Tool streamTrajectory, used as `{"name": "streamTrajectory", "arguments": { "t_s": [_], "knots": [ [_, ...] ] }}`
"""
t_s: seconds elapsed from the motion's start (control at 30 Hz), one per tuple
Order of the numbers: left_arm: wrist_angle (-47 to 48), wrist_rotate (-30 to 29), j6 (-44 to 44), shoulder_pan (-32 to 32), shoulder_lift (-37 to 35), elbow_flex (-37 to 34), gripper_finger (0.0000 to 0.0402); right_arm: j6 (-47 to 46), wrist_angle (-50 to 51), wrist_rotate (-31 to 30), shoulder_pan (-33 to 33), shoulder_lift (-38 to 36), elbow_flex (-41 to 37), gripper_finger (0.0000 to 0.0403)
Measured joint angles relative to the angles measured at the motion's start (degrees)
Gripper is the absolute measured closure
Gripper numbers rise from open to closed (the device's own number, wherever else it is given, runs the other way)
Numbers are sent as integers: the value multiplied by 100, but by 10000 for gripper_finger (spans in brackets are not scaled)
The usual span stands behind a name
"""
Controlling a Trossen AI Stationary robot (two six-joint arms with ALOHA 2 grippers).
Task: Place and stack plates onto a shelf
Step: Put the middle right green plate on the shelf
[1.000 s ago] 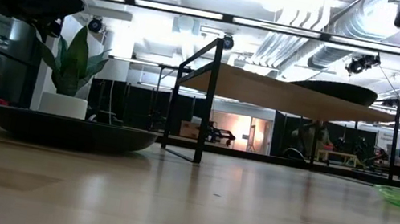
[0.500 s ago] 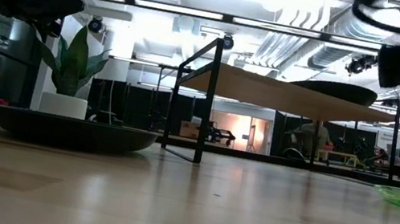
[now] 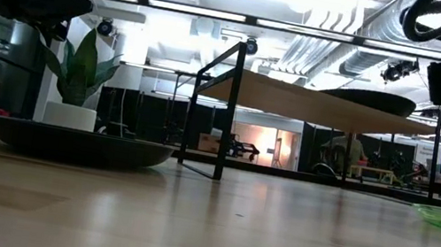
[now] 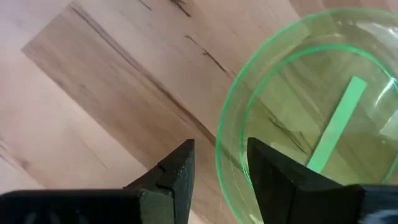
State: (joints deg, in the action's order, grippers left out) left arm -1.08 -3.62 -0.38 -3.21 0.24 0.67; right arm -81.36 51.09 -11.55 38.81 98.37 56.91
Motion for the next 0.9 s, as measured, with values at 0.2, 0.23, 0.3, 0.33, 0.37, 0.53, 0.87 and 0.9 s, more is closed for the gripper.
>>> {"name": "streamTrajectory", "arguments": {
  "t_s": [0.2, 0.23, 0.3, 0.33, 0.37, 0.53, 0.87, 0.9],
  "knots": [
    [0, 0, 0, 1, 1, 0, 398, -420, 29, 70, 26, 0, -197, 274],
    [0, -1, 0, -1, -1, -1, 398, -431, 26, 76, 26, 0, -197, 274],
    [0, 0, 0, 1, -1, 0, 398, -435, 13, 55, 26, 0, -197, 274],
    [0, -1, 0, 1, 1, 1, 398, -465, 15, 18, 26, 0, -197, 274],
    [0, 1, 0, -1, -1, 1, 398, -491, 17, -16, 26, 0, -197, 276],
    [0, 0, 0, 0, -1, 1, 398, -616, 77, -45, 26, 0, -197, 310],
    [0, 1, 0, 0, 0, 0, 398, -717, 95, -44, 26, 0, -201, 363],
    [0, 0, 0, 0, -1, 1, 398, -717, 98, -46, 26, 0, -201, 364]
  ]
}}
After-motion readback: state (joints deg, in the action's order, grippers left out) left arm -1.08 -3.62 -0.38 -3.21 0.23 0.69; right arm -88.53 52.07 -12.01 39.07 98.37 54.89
